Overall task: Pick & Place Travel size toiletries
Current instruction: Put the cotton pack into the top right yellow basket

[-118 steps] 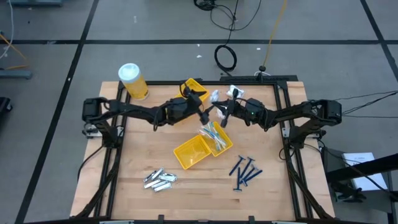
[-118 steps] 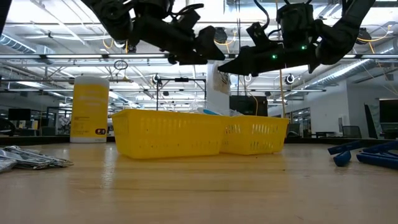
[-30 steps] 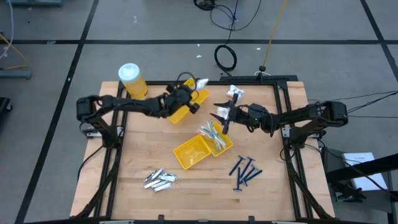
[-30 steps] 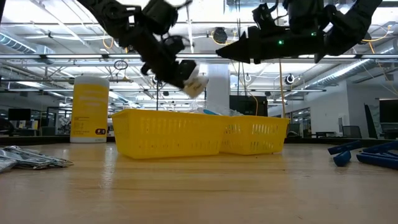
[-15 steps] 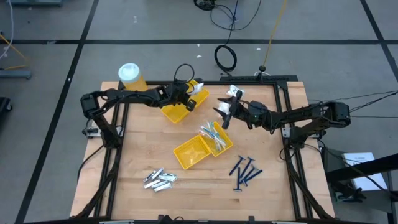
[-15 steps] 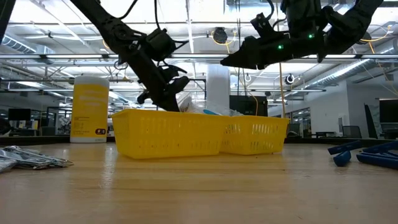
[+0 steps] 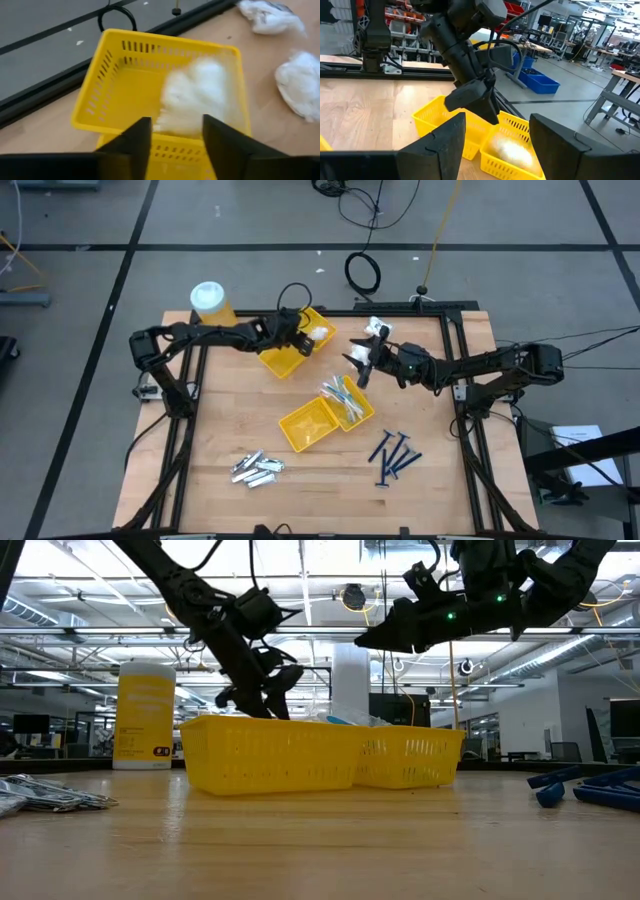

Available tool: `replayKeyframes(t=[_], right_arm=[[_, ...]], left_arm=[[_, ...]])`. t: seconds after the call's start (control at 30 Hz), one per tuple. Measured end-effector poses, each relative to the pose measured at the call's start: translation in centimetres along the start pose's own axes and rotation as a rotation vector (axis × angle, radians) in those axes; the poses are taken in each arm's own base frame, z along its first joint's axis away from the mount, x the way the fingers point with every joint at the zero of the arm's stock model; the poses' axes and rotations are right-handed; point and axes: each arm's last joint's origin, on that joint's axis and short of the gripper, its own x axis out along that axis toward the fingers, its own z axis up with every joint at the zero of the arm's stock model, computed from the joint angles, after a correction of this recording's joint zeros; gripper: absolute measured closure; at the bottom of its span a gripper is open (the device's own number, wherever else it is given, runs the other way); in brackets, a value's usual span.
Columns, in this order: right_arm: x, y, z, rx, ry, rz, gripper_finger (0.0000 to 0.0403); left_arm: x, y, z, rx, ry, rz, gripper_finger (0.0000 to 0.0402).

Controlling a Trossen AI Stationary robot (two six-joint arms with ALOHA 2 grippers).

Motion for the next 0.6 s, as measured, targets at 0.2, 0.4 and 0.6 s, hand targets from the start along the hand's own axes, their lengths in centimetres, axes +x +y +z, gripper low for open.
replayKeyframes(t=[0.2, 0.4, 0.6], right_arm=[[0.0, 0.0, -0.2, -0.004, 0.017, 0.003, 0.0197], [-0.2, -1.3, -0.7, -0.007, 0.121, -0.146, 0.0197], [-0.2, -5.3, -3.4, 0.100, 0.331, -0.335, 0.0197]], left_arm=[[0.3, 1.4, 0.5, -0.060, -0.003, 0.032, 0.0121], [0.5, 1.9, 0.7, -0.075, 0.025, -0.050, 0.0072], [0.2, 0.2, 1.2, -0.008, -0.039, -0.189, 0.0061]])
